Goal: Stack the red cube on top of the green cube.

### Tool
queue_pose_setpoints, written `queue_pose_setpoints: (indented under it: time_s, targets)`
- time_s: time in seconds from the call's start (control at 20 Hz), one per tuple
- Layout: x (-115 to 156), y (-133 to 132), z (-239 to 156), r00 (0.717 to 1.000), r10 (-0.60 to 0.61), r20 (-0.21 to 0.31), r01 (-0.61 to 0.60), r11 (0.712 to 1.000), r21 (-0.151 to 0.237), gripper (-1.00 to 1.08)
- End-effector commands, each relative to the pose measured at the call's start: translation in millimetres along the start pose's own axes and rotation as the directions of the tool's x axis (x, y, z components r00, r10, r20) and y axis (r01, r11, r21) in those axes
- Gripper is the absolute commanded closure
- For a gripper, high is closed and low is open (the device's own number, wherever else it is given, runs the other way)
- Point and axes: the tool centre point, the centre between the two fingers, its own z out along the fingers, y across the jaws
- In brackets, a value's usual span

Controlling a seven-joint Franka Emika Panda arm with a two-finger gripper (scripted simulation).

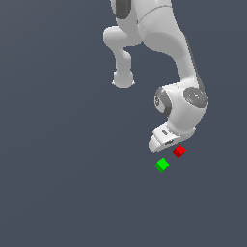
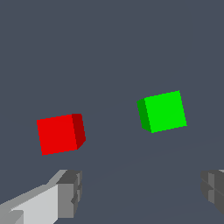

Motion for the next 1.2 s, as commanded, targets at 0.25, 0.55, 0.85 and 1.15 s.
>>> queue_pose_setpoints:
  time_s: [0.25,0.55,0.85,1.15]
  targets:
    - [19,-69,24,0.990,-0.139,0.003,0.139,0.990,-0.002,-0.92]
    - [20,-80,27,0.987,-0.162,0.005,0.162,0.987,-0.002,-0.92]
    - [20,-81,41,0.987,-0.163,0.005,0.163,0.987,-0.002,-0.92]
    - [19,-82,71,0.986,-0.166,0.005,0.166,0.986,-0.003,-0.92]
